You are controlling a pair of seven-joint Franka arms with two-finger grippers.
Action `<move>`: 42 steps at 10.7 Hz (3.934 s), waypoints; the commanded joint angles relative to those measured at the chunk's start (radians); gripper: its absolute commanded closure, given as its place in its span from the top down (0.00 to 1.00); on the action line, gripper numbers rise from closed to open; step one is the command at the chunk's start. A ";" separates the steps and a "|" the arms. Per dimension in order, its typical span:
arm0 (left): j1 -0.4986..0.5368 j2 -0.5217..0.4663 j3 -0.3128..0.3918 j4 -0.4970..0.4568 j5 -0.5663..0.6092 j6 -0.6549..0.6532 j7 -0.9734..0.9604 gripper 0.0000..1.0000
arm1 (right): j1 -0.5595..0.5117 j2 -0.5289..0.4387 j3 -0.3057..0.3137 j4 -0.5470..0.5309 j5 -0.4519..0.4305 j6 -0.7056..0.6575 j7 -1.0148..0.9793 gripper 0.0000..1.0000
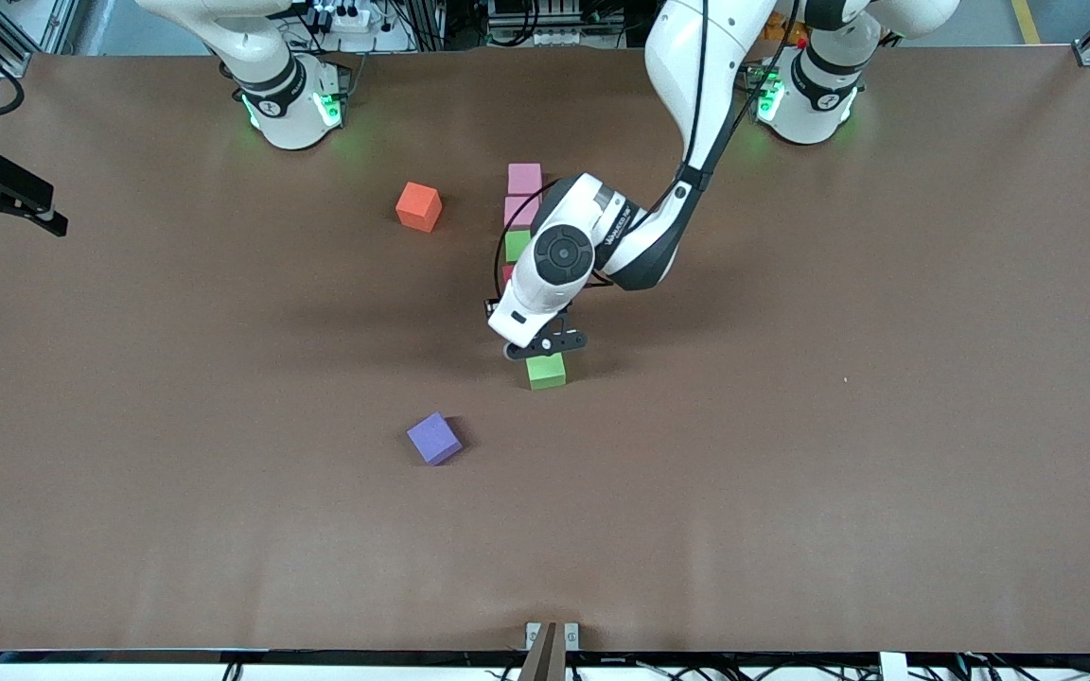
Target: Arrange blocks into number 1
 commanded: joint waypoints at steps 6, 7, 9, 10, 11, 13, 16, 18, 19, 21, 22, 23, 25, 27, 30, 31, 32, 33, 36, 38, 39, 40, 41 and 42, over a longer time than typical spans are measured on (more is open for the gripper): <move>-0.009 0.002 -0.051 -0.004 0.115 0.034 -0.004 0.00 | -0.038 0.013 0.021 0.015 0.023 -0.007 -0.002 1.00; -0.009 0.002 -0.054 -0.005 0.119 0.034 -0.004 0.00 | -0.038 0.013 0.021 0.015 0.023 -0.007 -0.003 1.00; -0.008 0.009 -0.055 -0.007 0.119 0.034 -0.002 0.07 | -0.038 0.014 0.021 0.015 0.023 -0.007 -0.003 1.00; -0.006 0.015 -0.055 -0.007 0.121 0.036 -0.002 0.78 | -0.038 0.014 0.021 0.015 0.024 -0.007 -0.003 1.00; -0.008 0.016 -0.055 -0.005 0.119 0.042 -0.005 1.00 | -0.038 0.014 0.021 0.015 0.026 -0.007 -0.002 1.00; -0.008 0.013 -0.056 -0.005 0.119 0.042 -0.011 1.00 | -0.038 0.016 0.021 0.015 0.026 -0.007 -0.002 1.00; -0.008 0.002 -0.056 0.003 0.119 0.042 -0.014 1.00 | -0.038 0.016 0.021 0.015 0.026 -0.007 -0.002 1.00; 0.003 -0.048 -0.050 0.003 0.119 0.035 -0.025 1.00 | -0.038 0.016 0.021 0.015 0.026 -0.007 -0.002 1.00; 0.033 -0.098 -0.044 -0.002 0.121 0.010 -0.033 1.00 | -0.038 0.016 0.021 0.015 0.026 -0.007 -0.003 1.00; 0.117 -0.200 -0.045 -0.002 0.185 -0.085 -0.031 1.00 | -0.040 0.016 0.021 0.015 0.026 -0.007 -0.003 1.00; 0.156 -0.247 -0.045 -0.002 0.229 -0.138 -0.027 1.00 | -0.040 0.016 0.021 0.015 0.026 -0.007 -0.003 1.00; 0.208 -0.299 -0.045 -0.001 0.266 -0.201 -0.020 1.00 | -0.040 0.017 0.021 0.015 0.026 -0.007 -0.003 1.00; 0.323 -0.384 -0.056 0.006 0.332 -0.316 -0.008 1.00 | -0.040 0.017 0.021 0.015 0.026 -0.007 -0.003 1.00; 0.433 -0.442 -0.102 0.004 0.400 -0.417 0.124 1.00 | -0.040 0.019 0.021 0.015 0.026 -0.007 -0.003 1.00; 0.674 -0.550 -0.197 0.004 0.454 -0.519 0.355 1.00 | -0.040 0.021 0.021 0.013 0.026 -0.007 -0.003 1.00; 0.729 -0.577 -0.200 0.004 0.455 -0.557 0.399 1.00 | -0.038 0.021 0.021 0.012 0.026 -0.007 -0.003 1.00; 0.757 -0.602 -0.202 0.003 0.458 -0.600 0.445 1.00 | -0.040 0.021 0.021 0.012 0.027 -0.007 -0.003 1.00; 0.805 -0.640 -0.205 -0.007 0.461 -0.631 0.499 1.00 | -0.040 0.021 0.021 0.012 0.026 -0.007 -0.003 1.00; 0.898 -0.705 -0.202 -0.007 0.474 -0.694 0.619 1.00 | -0.040 0.021 0.021 0.012 0.026 -0.007 -0.003 1.00; 0.940 -0.740 -0.220 -0.010 0.486 -0.694 0.606 1.00 | -0.040 0.021 0.021 0.012 0.027 -0.007 -0.003 1.00; 0.946 -0.746 -0.226 -0.010 0.507 -0.693 0.619 1.00 | -0.040 0.021 0.021 0.012 0.026 -0.007 -0.003 1.00; 0.945 -0.751 -0.231 -0.016 0.515 -0.693 0.601 1.00 | -0.040 0.021 0.021 0.012 0.026 -0.007 -0.003 1.00; 0.943 -0.751 -0.248 -0.019 0.527 -0.693 0.598 1.00 | -0.040 0.021 0.021 0.012 0.026 -0.007 -0.003 1.00; 0.943 -0.767 -0.251 -0.033 0.530 -0.691 0.592 1.00 | -0.040 0.021 0.021 0.010 0.026 -0.007 -0.003 1.00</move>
